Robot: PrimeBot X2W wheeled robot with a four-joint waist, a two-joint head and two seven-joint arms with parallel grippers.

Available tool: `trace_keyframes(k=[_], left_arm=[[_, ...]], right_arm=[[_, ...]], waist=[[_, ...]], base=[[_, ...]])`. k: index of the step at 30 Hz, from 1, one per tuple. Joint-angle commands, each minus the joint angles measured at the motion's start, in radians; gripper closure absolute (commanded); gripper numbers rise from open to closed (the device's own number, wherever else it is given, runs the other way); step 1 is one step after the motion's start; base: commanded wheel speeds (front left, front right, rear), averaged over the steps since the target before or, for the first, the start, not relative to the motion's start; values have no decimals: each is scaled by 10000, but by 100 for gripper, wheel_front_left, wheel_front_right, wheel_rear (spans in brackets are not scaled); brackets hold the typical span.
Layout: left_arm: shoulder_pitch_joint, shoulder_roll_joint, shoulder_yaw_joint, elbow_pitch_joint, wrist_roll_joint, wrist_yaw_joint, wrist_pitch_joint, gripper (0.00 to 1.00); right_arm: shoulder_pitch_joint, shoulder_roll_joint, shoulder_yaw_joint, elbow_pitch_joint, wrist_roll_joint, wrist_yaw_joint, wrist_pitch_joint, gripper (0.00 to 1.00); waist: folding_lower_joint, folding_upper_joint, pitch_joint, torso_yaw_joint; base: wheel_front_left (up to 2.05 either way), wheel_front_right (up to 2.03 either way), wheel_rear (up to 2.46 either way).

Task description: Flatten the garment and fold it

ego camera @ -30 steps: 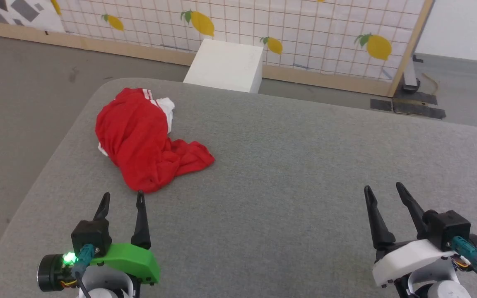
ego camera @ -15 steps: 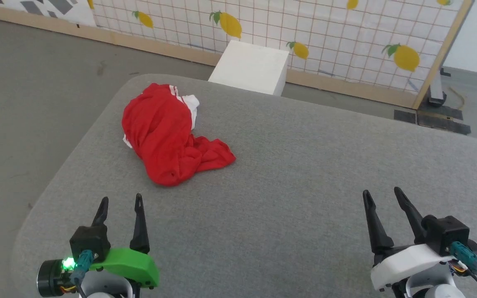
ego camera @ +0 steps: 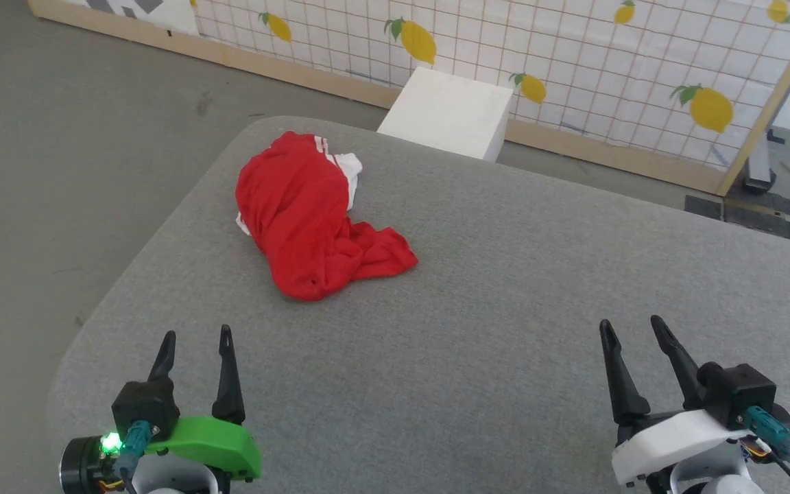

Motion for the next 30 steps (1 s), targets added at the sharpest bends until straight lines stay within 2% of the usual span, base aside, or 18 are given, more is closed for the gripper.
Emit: trace_keyframes(k=[1, 30], left_arm=[[141, -38, 29, 44, -121, 65, -109, 0], [150, -50, -19, 472, -565, 182, -710, 0]], right_arm=[[102, 5, 13, 70, 126, -11, -134, 0], [158, 7, 138, 567, 410, -15, -739, 0]], waist=[[0, 0, 9, 106], [0, 0, 125, 1310]], base=[[0, 0, 0], [0, 0, 0]])
